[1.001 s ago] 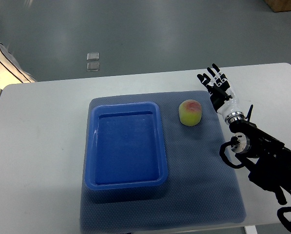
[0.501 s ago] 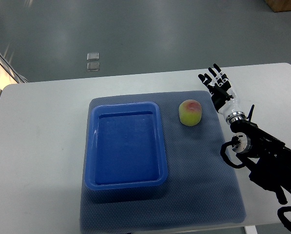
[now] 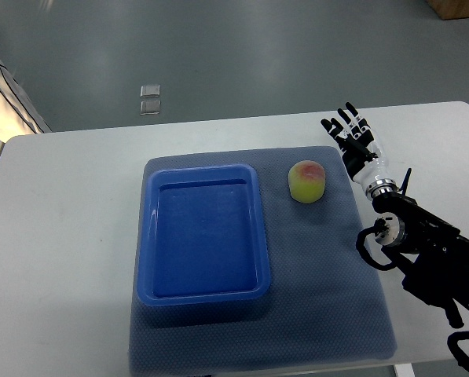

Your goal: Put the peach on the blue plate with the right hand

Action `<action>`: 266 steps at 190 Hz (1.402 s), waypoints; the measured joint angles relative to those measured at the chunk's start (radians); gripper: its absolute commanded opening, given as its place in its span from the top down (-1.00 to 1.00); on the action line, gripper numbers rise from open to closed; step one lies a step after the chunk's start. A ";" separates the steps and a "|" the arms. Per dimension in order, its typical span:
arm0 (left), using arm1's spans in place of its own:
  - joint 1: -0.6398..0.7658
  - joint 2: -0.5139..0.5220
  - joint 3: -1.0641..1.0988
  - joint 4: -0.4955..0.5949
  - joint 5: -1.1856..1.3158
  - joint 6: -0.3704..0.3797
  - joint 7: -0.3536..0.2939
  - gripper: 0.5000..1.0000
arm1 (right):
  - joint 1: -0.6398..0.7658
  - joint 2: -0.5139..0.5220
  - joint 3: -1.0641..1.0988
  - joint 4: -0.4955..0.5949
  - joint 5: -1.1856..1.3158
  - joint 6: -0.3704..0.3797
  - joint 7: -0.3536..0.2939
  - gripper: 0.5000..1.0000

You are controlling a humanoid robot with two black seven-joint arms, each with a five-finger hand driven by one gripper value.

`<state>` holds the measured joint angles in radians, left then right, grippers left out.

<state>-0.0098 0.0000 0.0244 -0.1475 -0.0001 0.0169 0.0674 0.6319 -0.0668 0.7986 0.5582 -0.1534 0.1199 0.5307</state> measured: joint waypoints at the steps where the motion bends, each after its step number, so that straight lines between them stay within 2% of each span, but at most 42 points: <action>1: 0.000 0.000 0.000 0.000 0.000 0.000 0.000 -1.00 | 0.000 0.000 0.000 0.000 0.000 0.000 0.000 -0.72; 101: -0.001 0.000 0.000 -0.001 0.000 0.000 0.000 -1.00 | 0.004 -0.013 -0.002 -0.007 -0.005 0.002 -0.001 -0.72; 165: -0.001 0.000 0.000 -0.003 0.000 0.000 0.000 -1.00 | 0.056 -0.091 -0.026 -0.002 -0.053 -0.003 -0.002 -0.72; 213: -0.001 0.000 0.000 -0.003 0.000 0.000 0.000 -1.00 | 0.113 -0.179 -0.079 0.002 -0.403 -0.005 -0.003 -0.71; 266: -0.001 0.000 0.000 -0.002 0.000 0.000 0.000 -1.00 | 0.262 -0.336 -0.313 0.071 -0.957 0.009 -0.002 -0.71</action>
<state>-0.0106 0.0000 0.0246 -0.1497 0.0001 0.0169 0.0675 0.8935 -0.4026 0.4856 0.6295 -1.1105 0.1290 0.5292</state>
